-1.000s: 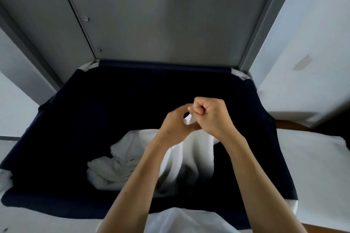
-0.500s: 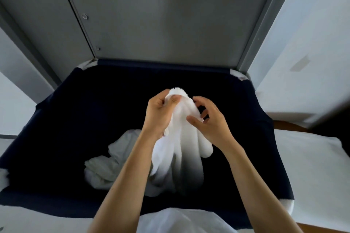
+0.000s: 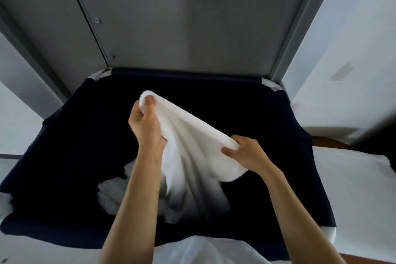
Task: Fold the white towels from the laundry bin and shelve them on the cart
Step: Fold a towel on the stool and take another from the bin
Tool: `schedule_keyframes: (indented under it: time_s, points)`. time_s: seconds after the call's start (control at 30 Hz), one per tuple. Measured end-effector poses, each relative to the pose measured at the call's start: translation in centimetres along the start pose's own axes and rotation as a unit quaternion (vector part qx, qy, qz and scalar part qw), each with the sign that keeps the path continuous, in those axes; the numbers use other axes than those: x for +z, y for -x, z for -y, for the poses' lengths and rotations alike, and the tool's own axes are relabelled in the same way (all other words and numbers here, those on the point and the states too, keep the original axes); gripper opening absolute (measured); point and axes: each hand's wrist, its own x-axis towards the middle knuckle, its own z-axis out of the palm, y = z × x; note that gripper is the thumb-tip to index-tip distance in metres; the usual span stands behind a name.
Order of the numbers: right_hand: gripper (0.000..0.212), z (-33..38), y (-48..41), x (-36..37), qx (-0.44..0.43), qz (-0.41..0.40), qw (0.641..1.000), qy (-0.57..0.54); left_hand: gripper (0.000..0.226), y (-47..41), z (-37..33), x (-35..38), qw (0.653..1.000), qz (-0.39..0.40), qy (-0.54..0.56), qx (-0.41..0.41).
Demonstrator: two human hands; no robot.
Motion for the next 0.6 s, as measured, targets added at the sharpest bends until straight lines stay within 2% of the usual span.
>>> schedule_keyframes:
  time_s: [0.07,0.1,0.2,0.27,0.33,0.43,0.6]
  points:
    - [0.014,-0.3,0.1,-0.4,0.038,-0.044,0.998,-0.036,0.021,-0.4,0.4,-0.7,0.997,0.025,-0.069,0.031]
    - [0.015,0.0,0.1,-0.8,0.034,-0.070,0.995,-0.070,0.007,-0.3,0.5,-0.8,0.987,0.068,-0.133,0.054]
    - [0.029,2.4,-0.2,-2.1,-0.016,-0.091,0.991,-0.093,0.031,1.3,1.4,0.0,0.935,0.230,-0.257,0.084]
    - [0.025,4.1,-0.4,-2.0,-0.020,-0.067,0.991,-0.118,0.024,3.3,1.9,1.2,0.919,0.277,-0.280,0.033]
    - [0.018,5.1,-0.4,-1.1,-0.009,-0.048,0.981,-0.189,0.012,4.4,2.4,2.2,0.936,0.234,-0.254,-0.063]
    - [0.012,5.5,0.0,0.6,-0.008,-0.030,0.966,-0.255,0.012,4.5,2.1,2.6,0.954,0.181,-0.141,-0.194]
    - [0.008,5.2,0.3,1.3,-0.007,-0.077,0.948,-0.310,0.027,5.2,1.6,2.7,0.941,0.229,-0.019,-0.249]
